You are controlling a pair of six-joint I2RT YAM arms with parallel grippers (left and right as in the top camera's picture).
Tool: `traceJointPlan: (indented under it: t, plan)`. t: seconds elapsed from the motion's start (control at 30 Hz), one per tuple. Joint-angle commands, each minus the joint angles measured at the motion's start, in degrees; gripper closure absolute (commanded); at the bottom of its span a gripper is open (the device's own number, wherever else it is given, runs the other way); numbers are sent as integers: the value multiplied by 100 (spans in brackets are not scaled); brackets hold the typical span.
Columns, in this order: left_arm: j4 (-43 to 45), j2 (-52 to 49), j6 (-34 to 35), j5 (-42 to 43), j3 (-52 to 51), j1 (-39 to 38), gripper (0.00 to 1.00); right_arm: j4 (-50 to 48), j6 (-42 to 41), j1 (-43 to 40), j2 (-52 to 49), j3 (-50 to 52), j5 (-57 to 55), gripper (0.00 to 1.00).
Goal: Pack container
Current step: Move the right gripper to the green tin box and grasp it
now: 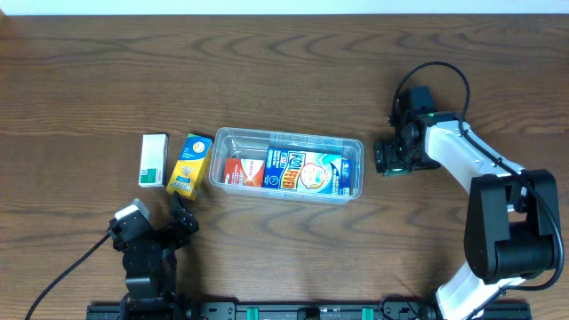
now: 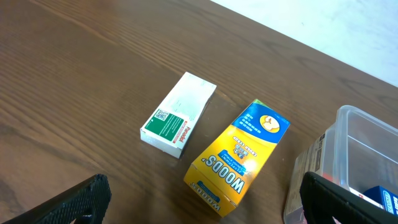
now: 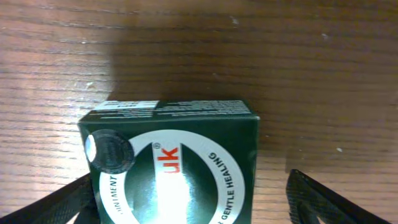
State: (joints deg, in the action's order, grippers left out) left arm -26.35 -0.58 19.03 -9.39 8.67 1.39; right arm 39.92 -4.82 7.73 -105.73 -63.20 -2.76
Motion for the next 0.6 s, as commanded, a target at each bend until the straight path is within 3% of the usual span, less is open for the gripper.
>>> traceJointPlan:
  t: [0.0,0.1,0.57]
  plan:
    - [9,35,-79,-26,-111,-24,2,-7,63,-26,-39,26,-177,17]
    - [9,35,-81,-26,-111,-24,2,-7,63,-26,-42,26,-177,28]
    - [9,35,-81,-26,-111,-24,2,13,63,-26,39,24,-179,44]
